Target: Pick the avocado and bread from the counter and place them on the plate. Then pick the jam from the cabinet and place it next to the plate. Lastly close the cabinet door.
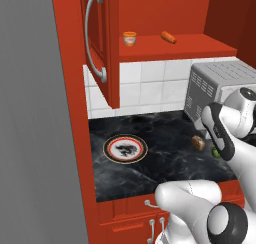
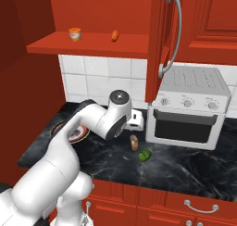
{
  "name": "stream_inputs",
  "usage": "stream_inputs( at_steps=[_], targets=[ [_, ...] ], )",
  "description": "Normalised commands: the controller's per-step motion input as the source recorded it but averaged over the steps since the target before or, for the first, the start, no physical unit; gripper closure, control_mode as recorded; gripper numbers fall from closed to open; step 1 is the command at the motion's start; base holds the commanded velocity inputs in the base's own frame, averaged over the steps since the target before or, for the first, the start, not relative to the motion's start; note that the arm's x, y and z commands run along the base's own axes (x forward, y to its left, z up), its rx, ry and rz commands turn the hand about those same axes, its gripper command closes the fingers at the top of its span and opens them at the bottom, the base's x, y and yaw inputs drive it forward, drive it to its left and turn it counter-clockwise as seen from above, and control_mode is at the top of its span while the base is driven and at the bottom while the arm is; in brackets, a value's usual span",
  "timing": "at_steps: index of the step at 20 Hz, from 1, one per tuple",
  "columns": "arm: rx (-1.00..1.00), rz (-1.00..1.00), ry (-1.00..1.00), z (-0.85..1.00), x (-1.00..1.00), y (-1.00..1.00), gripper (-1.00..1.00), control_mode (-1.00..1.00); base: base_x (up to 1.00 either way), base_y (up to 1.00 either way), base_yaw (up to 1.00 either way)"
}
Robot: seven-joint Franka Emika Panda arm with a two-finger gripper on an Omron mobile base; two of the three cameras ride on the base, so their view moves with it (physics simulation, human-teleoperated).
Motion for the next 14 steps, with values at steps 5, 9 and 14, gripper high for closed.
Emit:
stream_inputs(
  at_steps=[5,9,14],
  targets=[
    [0.00,0.00,0.01,-0.21,0.12,-0.10,-1.00,-1.00,0.00,0.00,0.00],
    [0.00,0.00,0.02,-0.21,0.14,-0.10,-1.00,-1.00,0.00,0.00,0.00],
    [0.00,0.00,0.03,-0.20,0.15,-0.08,-1.00,-1.00,0.00,0.00,0.00]
  ],
)
